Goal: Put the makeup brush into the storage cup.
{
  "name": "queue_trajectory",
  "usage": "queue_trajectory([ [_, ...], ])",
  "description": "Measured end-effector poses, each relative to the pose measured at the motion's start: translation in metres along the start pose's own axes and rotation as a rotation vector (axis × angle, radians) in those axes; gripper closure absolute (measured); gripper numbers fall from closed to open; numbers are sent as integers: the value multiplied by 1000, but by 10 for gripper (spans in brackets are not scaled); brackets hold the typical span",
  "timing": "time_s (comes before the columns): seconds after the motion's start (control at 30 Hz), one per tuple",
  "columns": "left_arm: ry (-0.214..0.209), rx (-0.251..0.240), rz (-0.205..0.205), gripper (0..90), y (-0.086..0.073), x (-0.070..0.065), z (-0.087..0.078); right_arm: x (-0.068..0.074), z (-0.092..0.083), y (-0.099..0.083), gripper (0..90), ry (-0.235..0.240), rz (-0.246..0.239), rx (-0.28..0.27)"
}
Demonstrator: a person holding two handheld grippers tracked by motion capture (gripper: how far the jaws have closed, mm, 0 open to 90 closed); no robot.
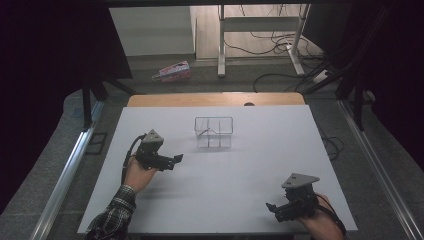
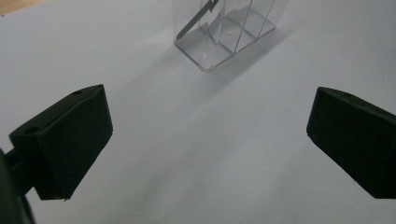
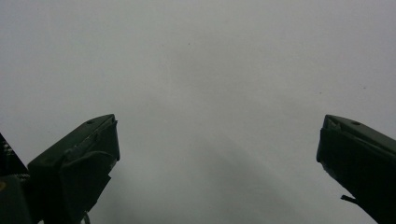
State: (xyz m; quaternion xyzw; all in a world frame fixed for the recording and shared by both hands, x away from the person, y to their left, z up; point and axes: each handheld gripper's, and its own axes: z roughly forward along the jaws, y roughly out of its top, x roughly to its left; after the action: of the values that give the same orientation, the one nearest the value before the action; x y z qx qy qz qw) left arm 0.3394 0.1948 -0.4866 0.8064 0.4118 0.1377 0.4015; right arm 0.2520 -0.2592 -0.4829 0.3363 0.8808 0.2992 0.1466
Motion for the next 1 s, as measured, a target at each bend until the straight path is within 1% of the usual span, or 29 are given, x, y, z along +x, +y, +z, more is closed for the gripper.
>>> queue_trajectory([
  [0.1, -4, -1, 4, 9, -3, -1, -2, 0, 0, 0, 0, -1, 0, 1],
  [0.13, -6, -1, -1, 9, -4, -2, -3, 0, 0, 0, 0, -1, 0, 0],
  [0.23, -6, -2, 7, 10, -5, -5, -5, 0, 0, 0, 0, -1, -1, -1],
  [0.43, -13, -10, 11, 12, -9, -10, -10, 0, 0, 0, 0, -1, 2, -2],
  [0.6, -5, -11, 21, 13, -13, -14, -15, -1, -1, 0, 0, -9, 6, -6],
  [0.67, -3, -11, 20, 13, -15, -15, -18, -2, -2, 0, 0, -15, 10, -9],
  [0.73, -3, -16, 11, 14, -18, -16, -20, -3, -2, -1, 0, -24, 16, -11],
  [0.83, 1, -14, 9, 15, -21, -17, -23, -4, -3, -1, 0, -23, 28, -15],
  [0.9, 6, -11, 16, 15, -22, -18, -25, -4, -3, -1, 0, -24, 26, -16],
  [1.0, 5, -16, 14, 15, -24, -19, -28, -4, -3, -1, 0, -21, 24, -14],
])
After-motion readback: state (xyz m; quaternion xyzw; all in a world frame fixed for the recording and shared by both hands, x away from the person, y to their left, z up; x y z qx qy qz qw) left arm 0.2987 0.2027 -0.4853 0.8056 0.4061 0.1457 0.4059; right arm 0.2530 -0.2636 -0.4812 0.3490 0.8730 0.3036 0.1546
